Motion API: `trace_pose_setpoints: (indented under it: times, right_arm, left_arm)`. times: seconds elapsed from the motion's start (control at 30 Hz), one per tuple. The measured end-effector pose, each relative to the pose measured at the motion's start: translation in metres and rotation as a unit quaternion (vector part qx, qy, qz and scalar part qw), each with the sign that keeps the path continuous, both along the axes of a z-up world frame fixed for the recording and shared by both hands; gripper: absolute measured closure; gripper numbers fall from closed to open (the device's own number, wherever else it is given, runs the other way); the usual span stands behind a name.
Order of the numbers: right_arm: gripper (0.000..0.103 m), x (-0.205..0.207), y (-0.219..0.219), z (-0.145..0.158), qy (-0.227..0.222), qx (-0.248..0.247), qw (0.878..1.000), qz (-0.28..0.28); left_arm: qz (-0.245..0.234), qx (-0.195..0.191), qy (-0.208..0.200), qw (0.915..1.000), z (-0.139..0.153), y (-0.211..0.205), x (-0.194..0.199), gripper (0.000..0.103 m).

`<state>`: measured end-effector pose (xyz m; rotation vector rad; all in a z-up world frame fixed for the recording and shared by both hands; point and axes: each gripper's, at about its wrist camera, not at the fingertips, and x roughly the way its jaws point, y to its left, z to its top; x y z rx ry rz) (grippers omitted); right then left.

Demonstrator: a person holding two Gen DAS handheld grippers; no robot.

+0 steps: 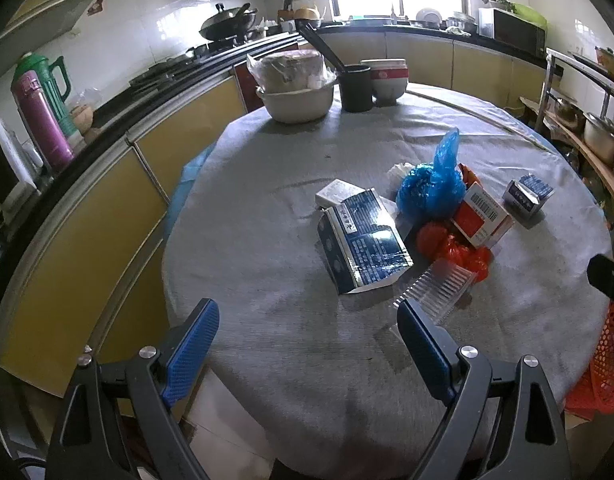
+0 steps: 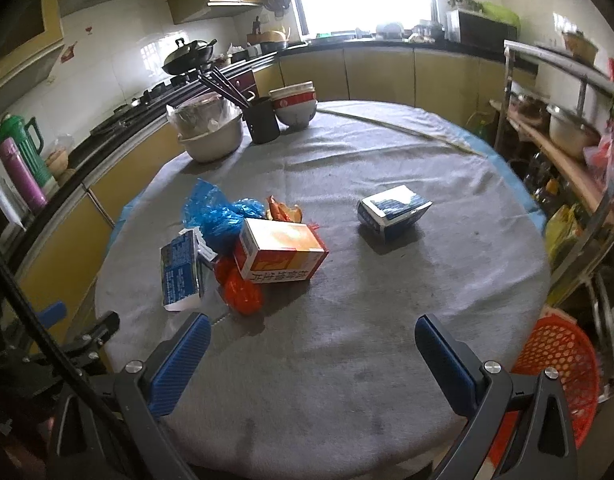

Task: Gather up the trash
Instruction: 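Grasp the clear plastic tray with the left tool while the right tool grasps the blue packet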

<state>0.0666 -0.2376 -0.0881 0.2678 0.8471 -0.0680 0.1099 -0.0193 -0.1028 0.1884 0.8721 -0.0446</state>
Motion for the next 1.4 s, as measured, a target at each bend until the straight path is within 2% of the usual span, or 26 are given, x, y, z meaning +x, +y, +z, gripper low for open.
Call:
trace_pose_setpoints:
  times: [0.23, 0.37, 0.5, 0.67, 0.8, 0.93, 1.07, 1.17, 1.3, 1.33, 1.37, 1.4]
  right_arm:
    - [0.0, 0.021, -0.019, -0.016, 0.014, 0.098, 0.995, -0.004]
    - [0.0, 0.038, -0.041, -0.031, 0.021, 0.155, 0.987, -0.027]
    - [0.0, 0.06, -0.074, -0.042, 0.026, 0.178, 0.98, -0.083]
    - [0.001, 0.091, -0.101, -0.054, 0.037, 0.157, 0.981, -0.107]
    - [0.005, 0.116, -0.116, -0.07, 0.048, 0.231, 0.964, -0.125]
    - [0.006, 0.144, -0.116, -0.081, 0.063, 0.251, 0.955, -0.146]
    - [0.006, 0.171, -0.108, -0.082, 0.084, 0.216, 0.957, -0.175]
    - [0.006, 0.197, -0.092, -0.076, 0.107, 0.138, 0.967, -0.184]
    - [0.007, 0.218, -0.081, -0.078, 0.132, 0.072, 0.971, -0.187]
    - [0.014, 0.218, -0.081, -0.08, 0.135, 0.058, 0.97, -0.191]
    - [0.03, 0.221, -0.08, -0.083, 0.141, 0.048, 0.97, -0.192]
    - [0.04, 0.222, -0.08, -0.088, 0.15, 0.046, 0.969, -0.19]
  left_arm:
    - [-0.009, -0.014, 0.014, 0.9998, -0.009, -0.001, 0.009, 0.012]
    - [-0.027, -0.044, 0.031, 0.9982, -0.018, 0.0, 0.017, 0.012]
    - [-0.058, -0.093, 0.061, 0.992, -0.034, 0.001, 0.025, 0.012]
    - [-0.086, -0.136, 0.082, 0.9836, -0.051, -0.005, 0.032, 0.012]
    - [-0.101, -0.147, 0.076, 0.981, -0.054, -0.011, 0.036, 0.012]
    - [-0.128, -0.156, 0.068, 0.9771, -0.051, -0.02, 0.037, 0.012]
    - [-0.16, -0.158, 0.062, 0.9725, -0.051, -0.031, 0.036, 0.012]
    - [-0.173, -0.159, 0.067, 0.9697, -0.055, -0.034, 0.035, 0.012]
    - [-0.18, -0.171, 0.074, 0.9659, -0.06, -0.027, 0.033, 0.012]
    - [-0.18, -0.174, 0.074, 0.9654, -0.062, -0.025, 0.033, 0.012]
    - [-0.181, -0.178, 0.076, 0.9644, -0.064, -0.023, 0.033, 0.012]
    - [-0.181, -0.185, 0.078, 0.9627, -0.065, -0.02, 0.033, 0.013]
